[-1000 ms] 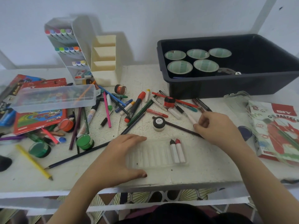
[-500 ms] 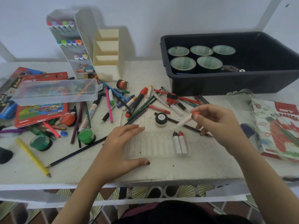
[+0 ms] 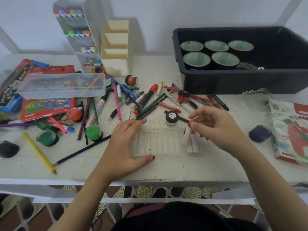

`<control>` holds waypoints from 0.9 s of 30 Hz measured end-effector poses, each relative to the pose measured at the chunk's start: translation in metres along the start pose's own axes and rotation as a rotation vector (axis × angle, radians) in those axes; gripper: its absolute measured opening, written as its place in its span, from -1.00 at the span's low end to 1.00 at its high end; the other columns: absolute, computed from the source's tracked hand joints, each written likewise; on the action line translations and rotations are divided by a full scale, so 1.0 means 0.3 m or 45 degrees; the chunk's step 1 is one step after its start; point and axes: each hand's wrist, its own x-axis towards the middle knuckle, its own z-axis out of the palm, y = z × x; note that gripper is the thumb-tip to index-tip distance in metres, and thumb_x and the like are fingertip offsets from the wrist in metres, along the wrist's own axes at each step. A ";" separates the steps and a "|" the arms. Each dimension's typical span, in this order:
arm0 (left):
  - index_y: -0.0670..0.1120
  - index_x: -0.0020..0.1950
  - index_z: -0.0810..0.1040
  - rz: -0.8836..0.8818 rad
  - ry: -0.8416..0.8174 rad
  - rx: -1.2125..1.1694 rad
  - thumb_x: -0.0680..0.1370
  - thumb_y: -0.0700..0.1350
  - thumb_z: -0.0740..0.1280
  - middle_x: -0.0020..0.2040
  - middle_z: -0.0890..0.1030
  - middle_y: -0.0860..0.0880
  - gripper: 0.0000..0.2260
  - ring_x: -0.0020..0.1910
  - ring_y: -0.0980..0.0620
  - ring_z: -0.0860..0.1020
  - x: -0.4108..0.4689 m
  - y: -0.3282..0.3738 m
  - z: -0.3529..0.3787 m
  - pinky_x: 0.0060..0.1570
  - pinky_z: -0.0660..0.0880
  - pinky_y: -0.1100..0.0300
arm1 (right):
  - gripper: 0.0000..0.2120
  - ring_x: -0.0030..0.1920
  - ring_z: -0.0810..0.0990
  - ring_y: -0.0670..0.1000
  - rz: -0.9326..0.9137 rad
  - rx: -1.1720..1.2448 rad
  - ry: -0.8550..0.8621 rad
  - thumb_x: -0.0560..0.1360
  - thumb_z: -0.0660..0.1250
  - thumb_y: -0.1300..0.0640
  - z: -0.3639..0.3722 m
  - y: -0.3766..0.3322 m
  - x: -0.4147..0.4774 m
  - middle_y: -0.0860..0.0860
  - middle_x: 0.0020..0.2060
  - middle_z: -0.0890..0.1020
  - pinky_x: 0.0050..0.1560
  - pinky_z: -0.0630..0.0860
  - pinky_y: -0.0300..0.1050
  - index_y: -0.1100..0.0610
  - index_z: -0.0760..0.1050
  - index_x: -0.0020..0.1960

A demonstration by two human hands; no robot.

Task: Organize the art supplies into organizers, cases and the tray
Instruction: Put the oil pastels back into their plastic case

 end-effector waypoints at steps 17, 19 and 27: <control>0.06 0.40 0.33 0.011 0.019 -0.089 0.26 0.25 0.40 0.22 0.41 0.27 -0.26 0.27 0.30 0.31 0.004 -0.001 -0.012 0.22 0.14 0.51 | -0.88 -0.26 0.45 -0.17 -0.065 -0.574 -0.147 0.45 0.41 0.06 0.052 -0.003 0.011 -0.17 -0.20 0.51 -0.31 0.30 -0.42 -0.08 0.51 -0.05; 0.06 0.39 0.34 0.013 0.021 -0.088 0.26 0.25 0.40 0.21 0.41 0.27 -0.26 0.27 0.31 0.31 0.007 -0.002 -0.012 0.21 0.14 0.53 | -0.86 -0.25 0.45 -0.16 -0.065 -0.559 -0.148 0.44 0.41 0.06 0.052 0.003 0.006 -0.16 -0.19 0.50 -0.28 0.31 -0.41 -0.09 0.51 -0.04; 0.06 0.36 0.37 0.005 0.020 -0.088 0.25 0.25 0.41 0.20 0.42 0.26 -0.29 0.26 0.31 0.32 0.005 -0.003 -0.012 0.21 0.14 0.54 | -0.93 -0.22 0.45 -0.17 -0.063 -0.593 -0.141 0.43 0.43 0.06 0.054 0.012 -0.002 -0.14 -0.15 0.50 -0.25 0.31 -0.35 -0.05 0.57 -0.10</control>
